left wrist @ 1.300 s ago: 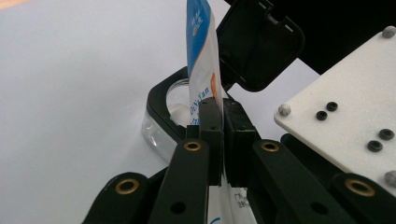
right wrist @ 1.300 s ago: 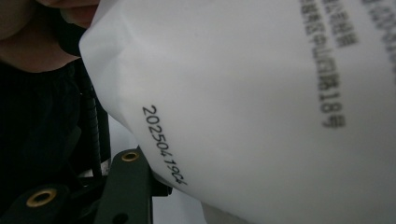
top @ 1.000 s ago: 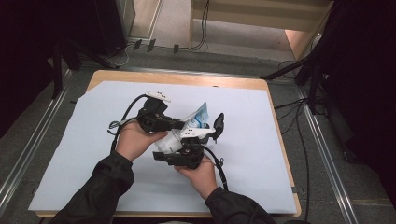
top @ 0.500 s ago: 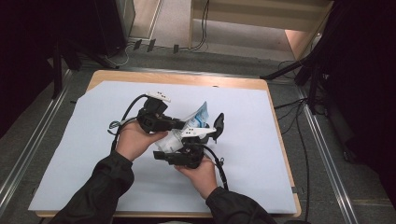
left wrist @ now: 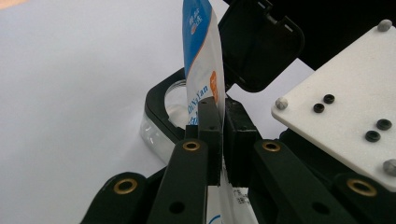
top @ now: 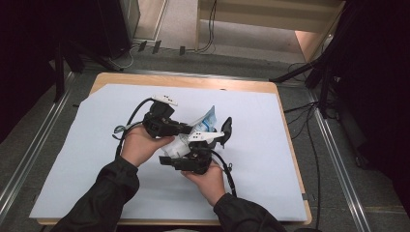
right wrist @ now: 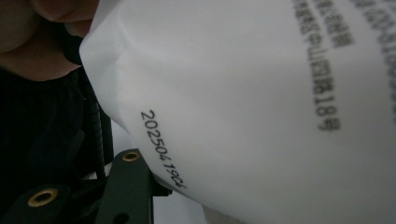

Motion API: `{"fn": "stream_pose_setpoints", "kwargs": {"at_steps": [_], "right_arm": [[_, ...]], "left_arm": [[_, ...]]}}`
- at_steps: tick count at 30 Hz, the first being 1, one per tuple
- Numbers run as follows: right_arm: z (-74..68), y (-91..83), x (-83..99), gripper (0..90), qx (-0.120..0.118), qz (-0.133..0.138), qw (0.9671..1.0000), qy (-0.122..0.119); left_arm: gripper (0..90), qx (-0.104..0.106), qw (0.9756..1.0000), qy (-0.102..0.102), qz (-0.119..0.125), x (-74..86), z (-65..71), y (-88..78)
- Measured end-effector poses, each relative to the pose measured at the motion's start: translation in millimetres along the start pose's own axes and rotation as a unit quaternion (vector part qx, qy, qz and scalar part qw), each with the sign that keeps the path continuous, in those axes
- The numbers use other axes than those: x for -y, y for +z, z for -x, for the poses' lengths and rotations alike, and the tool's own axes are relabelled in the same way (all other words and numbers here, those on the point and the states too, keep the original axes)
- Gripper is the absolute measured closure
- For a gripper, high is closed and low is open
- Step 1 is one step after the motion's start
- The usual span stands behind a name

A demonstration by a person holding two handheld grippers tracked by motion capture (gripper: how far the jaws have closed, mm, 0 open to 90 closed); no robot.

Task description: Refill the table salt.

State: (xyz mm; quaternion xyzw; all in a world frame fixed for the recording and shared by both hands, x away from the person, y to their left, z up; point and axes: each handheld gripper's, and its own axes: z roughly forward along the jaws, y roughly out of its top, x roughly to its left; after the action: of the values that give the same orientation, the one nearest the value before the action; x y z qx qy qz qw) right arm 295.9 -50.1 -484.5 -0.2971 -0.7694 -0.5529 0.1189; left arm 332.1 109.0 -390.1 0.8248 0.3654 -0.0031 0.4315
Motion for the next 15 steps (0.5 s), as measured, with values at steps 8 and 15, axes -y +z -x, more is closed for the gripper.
{"fn": "stream_pose_setpoints", "kwargs": {"at_steps": [8, 15], "right_arm": [[0.4, -0.5, -1.1, 55.9, -0.004, 0.001, 1.0, 0.001], [0.7, 0.1, -0.9, 55.9, -0.007, 0.0, 1.0, 0.006]], "left_arm": [[88.2, -0.001, 1.0, 0.0, 0.002, -0.2, 0.0, -0.1], [88.1, -0.004, 1.0, -0.001, -0.001, -0.1, -0.2, 0.8]]}}
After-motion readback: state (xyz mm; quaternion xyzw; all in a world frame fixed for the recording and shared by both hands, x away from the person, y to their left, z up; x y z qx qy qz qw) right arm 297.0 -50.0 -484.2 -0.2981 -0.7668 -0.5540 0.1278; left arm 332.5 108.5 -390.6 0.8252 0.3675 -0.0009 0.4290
